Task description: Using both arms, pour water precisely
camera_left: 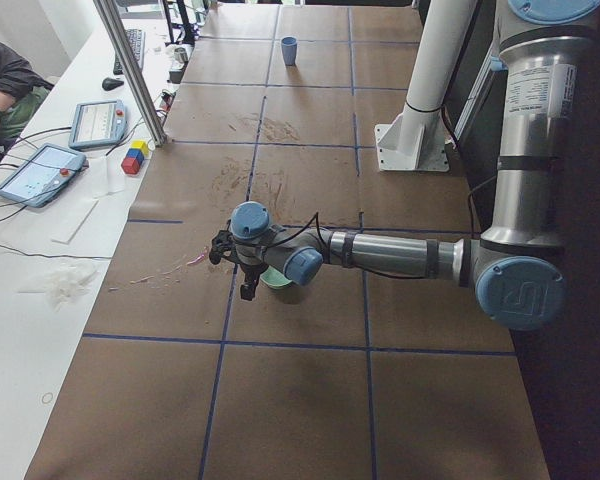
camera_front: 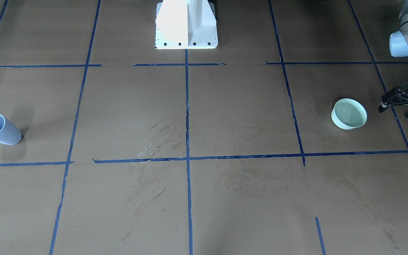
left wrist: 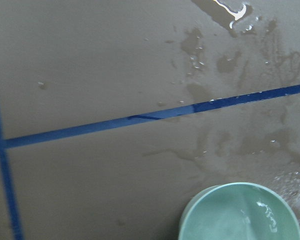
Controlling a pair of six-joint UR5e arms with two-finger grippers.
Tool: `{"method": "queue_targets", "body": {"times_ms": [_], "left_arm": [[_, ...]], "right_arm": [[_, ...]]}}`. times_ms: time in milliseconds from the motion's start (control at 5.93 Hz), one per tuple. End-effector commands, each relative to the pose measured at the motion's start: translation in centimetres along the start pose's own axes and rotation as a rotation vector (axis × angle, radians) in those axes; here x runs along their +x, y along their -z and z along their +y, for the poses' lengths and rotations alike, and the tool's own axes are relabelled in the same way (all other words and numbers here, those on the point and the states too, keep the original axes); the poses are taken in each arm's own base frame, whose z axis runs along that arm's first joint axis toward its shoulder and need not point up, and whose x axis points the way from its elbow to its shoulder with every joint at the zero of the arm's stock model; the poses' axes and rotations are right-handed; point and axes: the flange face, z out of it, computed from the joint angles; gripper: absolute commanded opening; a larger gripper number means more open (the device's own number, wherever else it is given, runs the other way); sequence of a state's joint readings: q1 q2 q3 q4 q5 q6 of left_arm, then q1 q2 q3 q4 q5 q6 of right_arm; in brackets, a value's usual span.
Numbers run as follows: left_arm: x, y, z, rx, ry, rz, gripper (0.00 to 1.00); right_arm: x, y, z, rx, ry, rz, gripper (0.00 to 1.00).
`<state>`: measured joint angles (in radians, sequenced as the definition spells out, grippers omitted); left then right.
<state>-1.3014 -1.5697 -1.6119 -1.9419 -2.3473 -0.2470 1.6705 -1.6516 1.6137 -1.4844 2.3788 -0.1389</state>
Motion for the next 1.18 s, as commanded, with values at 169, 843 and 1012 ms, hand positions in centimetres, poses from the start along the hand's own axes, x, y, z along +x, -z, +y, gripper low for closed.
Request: {"method": "queue_targets", "body": {"times_ms": [169,843,1012], "left_arm": [[-9.4,8.5,2.5,-0.033,-0.011,-0.09,1.0],[-12.8,7.3,8.7,-0.129,0.121,-0.099,1.0],[-12.3,7.7,8.8,-0.129,0.124,-0.099,1.0]], "right_arm": [[-0.2,0.4,-0.8,0.005,0.002,0.008,1.0],[-1.4,-1.0,-1.5,-0.068,-0.026,-0.003,1.0],[-2.5,-2.2,-1.7,-0.093,-0.002,-0.005,1.0]]}}
